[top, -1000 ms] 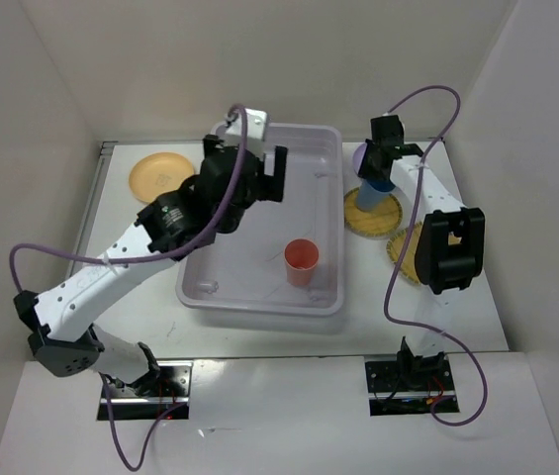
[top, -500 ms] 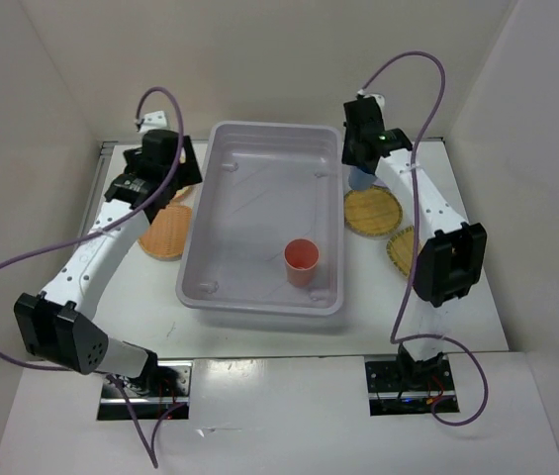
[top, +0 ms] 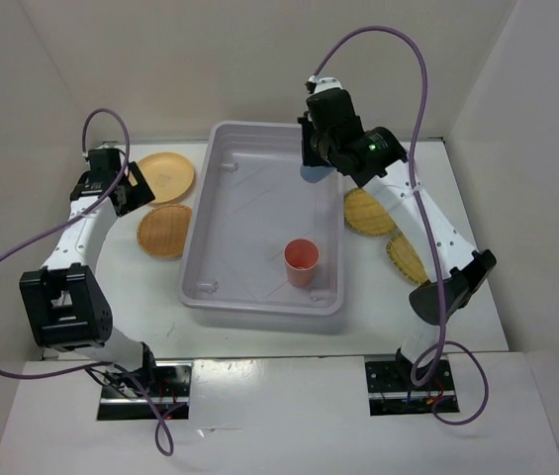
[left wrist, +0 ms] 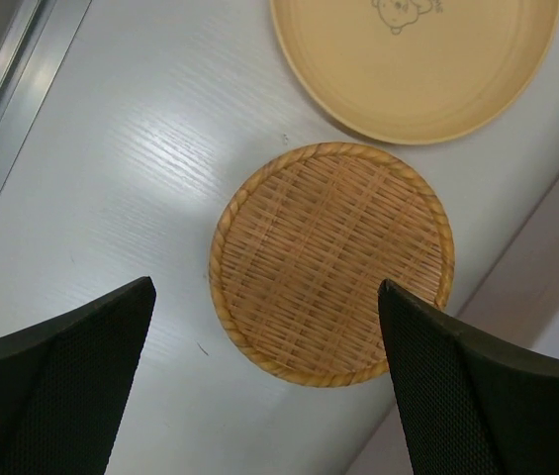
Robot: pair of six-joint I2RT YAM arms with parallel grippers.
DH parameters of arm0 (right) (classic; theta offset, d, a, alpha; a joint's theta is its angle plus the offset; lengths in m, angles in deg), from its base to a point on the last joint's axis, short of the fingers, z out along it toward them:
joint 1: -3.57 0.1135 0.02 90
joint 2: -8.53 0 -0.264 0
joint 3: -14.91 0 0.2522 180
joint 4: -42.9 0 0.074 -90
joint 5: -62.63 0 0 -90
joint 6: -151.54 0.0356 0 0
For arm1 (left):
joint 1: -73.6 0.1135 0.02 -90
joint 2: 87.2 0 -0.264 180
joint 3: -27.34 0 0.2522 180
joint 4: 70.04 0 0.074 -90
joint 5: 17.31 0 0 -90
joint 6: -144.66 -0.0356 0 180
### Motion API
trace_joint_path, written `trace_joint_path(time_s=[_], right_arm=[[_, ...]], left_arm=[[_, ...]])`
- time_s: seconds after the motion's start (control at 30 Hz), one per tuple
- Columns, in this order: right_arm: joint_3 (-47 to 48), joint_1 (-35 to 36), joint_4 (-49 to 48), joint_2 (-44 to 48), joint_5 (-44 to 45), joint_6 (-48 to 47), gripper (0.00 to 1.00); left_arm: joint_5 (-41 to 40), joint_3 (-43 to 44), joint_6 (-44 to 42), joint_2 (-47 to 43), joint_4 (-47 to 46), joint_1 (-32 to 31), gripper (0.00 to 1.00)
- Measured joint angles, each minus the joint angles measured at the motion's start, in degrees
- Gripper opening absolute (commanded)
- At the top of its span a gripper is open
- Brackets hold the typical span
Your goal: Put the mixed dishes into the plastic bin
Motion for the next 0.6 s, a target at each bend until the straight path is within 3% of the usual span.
trace_joint_path(time_s=[0.23,0.6], right_arm=[[0.3,6.0,6.4,0.0,-1.2,2.5,0.00],[-6.5,9.6,11.2,3.7,-5.2,7.0,0.00]], left_arm=[[2.0,-1.2,-0.3,3.9,-1.2,4.3,1.00],[3.7,-2.1,-0.5,8.6,-3.2,4.2,1.00]])
